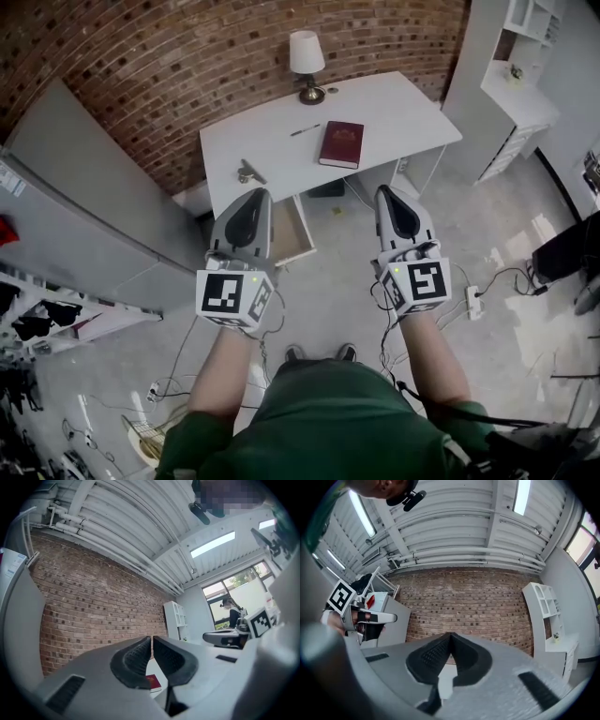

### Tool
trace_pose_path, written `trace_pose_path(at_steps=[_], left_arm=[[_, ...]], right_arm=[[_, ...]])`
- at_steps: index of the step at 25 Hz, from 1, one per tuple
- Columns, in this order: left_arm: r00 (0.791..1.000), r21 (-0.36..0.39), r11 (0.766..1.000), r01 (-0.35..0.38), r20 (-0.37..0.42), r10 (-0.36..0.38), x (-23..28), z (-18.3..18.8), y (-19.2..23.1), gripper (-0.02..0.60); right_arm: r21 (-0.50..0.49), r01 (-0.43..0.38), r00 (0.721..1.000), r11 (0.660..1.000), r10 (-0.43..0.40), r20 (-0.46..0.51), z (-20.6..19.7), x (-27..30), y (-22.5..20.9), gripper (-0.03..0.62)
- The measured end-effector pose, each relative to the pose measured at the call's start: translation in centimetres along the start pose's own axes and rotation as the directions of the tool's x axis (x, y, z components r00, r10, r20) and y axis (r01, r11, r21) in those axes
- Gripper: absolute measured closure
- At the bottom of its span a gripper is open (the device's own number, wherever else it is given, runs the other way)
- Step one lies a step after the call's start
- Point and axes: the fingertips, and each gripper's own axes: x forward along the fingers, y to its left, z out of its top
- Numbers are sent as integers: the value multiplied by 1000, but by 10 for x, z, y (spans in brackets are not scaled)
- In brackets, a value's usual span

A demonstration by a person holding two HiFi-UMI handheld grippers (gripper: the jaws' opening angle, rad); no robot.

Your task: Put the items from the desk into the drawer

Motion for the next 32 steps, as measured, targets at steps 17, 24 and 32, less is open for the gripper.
trace_pose_path(at_steps=[17,24,32], left_arm=[[998,13,999,-37,-46,38,31,-20,-22,571],[998,-26,999,-22,-60,20,72,-54,5,571],[996,-56,998,-28,-83,23,132,-100,77,571]], right_arm=[[32,13,1000,999,-13,10,-12,-4,-57,591],[21,48,998,999,-48,-32,-38,26,-77,591],[-20,58,993,998,-60,-103,-67,96,-89,591]])
